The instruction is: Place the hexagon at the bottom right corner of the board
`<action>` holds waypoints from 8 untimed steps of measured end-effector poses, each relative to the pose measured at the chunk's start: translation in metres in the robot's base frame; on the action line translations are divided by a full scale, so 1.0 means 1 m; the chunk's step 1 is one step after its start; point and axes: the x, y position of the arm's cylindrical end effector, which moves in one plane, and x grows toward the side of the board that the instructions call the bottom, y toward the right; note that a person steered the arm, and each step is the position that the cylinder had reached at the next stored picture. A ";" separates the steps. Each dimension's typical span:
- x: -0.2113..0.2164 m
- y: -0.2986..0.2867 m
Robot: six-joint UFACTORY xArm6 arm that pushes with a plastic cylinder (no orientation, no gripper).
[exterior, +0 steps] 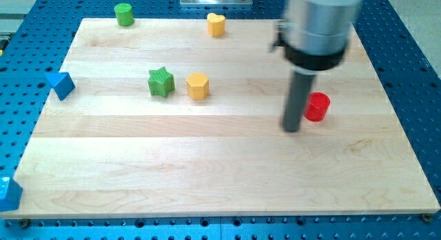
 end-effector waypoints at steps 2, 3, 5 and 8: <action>-0.022 0.072; -0.008 0.039; -0.019 -0.053; -0.164 -0.069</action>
